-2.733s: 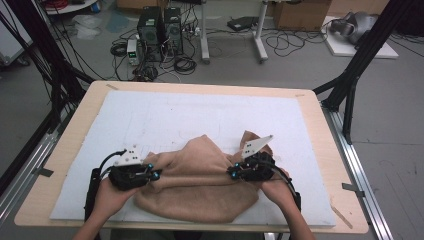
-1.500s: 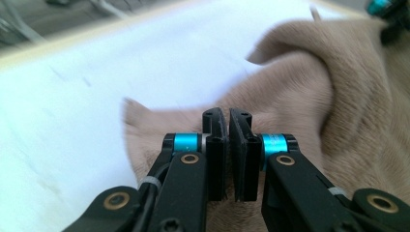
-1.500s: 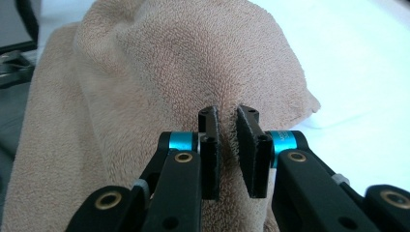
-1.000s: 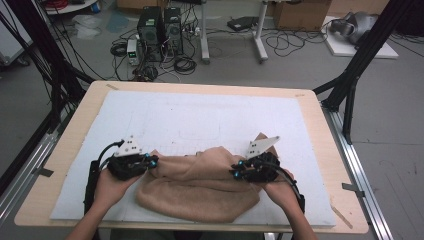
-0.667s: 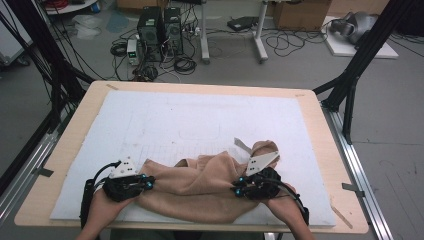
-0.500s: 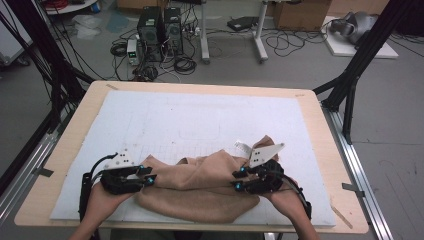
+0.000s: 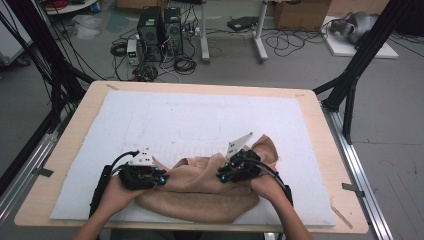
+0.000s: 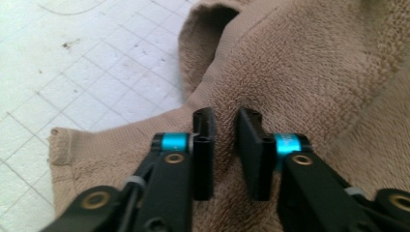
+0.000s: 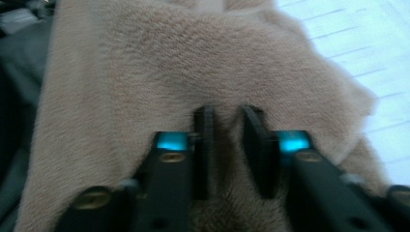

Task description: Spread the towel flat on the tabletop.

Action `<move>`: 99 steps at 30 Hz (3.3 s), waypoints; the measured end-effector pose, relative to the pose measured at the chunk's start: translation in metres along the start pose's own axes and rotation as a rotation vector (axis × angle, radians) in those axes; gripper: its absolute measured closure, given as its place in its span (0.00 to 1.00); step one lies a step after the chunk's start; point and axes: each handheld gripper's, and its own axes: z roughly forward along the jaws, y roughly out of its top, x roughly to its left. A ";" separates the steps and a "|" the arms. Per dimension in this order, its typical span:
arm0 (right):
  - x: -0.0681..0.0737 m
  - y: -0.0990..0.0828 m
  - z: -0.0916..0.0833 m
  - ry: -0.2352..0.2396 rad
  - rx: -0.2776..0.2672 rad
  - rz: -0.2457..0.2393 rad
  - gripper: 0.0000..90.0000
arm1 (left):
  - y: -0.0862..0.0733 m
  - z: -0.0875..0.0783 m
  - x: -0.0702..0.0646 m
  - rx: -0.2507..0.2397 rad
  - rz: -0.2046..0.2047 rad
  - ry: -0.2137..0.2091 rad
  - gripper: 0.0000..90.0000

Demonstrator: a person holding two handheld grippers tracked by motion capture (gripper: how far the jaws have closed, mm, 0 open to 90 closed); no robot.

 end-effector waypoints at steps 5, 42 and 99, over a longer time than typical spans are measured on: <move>0.009 -0.013 -0.019 0.009 -0.040 -0.007 0.99 | -0.001 -0.011 -0.002 -0.047 0.005 0.025 0.93; 0.003 -0.023 -0.010 -0.043 -0.083 0.028 0.89 | -0.036 -0.021 0.021 -0.037 -0.157 0.072 0.91; -0.002 -0.040 -0.046 -0.142 -0.118 0.118 0.92 | -0.017 -0.006 0.036 0.016 -0.134 0.135 0.92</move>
